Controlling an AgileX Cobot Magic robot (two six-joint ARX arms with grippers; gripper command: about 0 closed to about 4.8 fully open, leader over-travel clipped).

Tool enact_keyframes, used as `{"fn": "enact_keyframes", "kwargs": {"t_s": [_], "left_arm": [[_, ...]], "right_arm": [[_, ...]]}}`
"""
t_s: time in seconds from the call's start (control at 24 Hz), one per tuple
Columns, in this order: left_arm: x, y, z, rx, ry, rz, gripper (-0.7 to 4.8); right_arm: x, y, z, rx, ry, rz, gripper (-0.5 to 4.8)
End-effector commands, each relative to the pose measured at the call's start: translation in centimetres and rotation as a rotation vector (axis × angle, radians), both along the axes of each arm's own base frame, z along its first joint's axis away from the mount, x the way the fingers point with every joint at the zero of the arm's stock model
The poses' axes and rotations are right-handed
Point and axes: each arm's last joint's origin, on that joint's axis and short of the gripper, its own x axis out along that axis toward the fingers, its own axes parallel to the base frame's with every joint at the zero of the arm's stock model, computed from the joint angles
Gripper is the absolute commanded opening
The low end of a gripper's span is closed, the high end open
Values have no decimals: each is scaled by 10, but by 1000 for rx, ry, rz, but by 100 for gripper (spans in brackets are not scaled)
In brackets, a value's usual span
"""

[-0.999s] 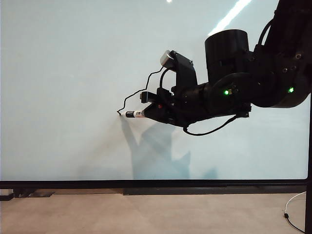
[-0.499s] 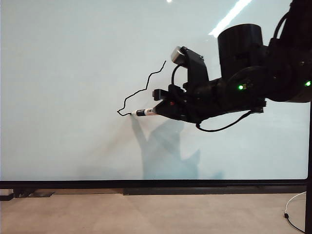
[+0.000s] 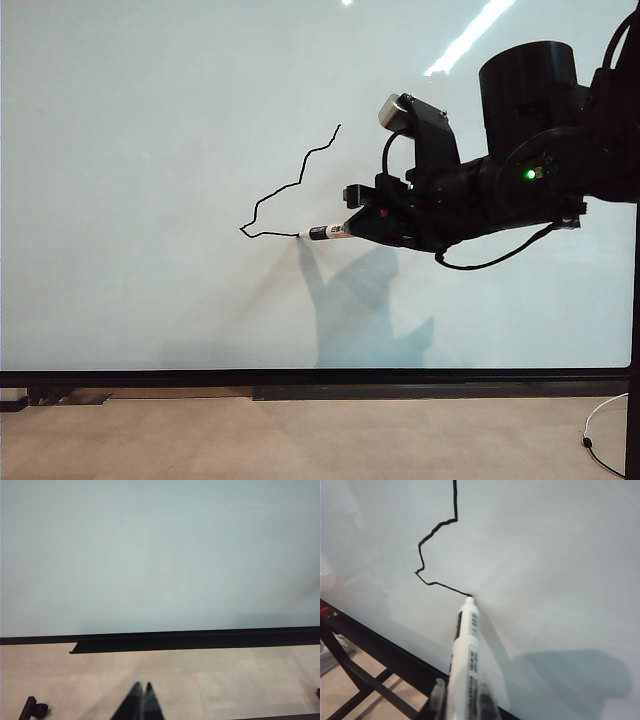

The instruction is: Pick up the pen on the shelf to the right of the whiteboard and draw a triangle.

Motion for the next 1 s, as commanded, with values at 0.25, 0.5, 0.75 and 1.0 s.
{"fn": "enact_keyframes", "kwargs": {"t_s": [0.25, 0.5, 0.75, 1.0], "left_arm": [[0, 0, 2, 1, -11, -1, -5], [0, 0, 2, 1, -11, -1, -5], [0, 0, 2, 1, -11, -1, -5], [0, 0, 2, 1, -12, -1, -5]], "right_arm": [[3, -7, 7, 1, -47, -54, -3], [2, -17, 8, -2, -48, -76, -3], [-4, -34, 9, -7, -46, -114, -3], [-5, -43, 9, -12, -44, -134, -3]]}}
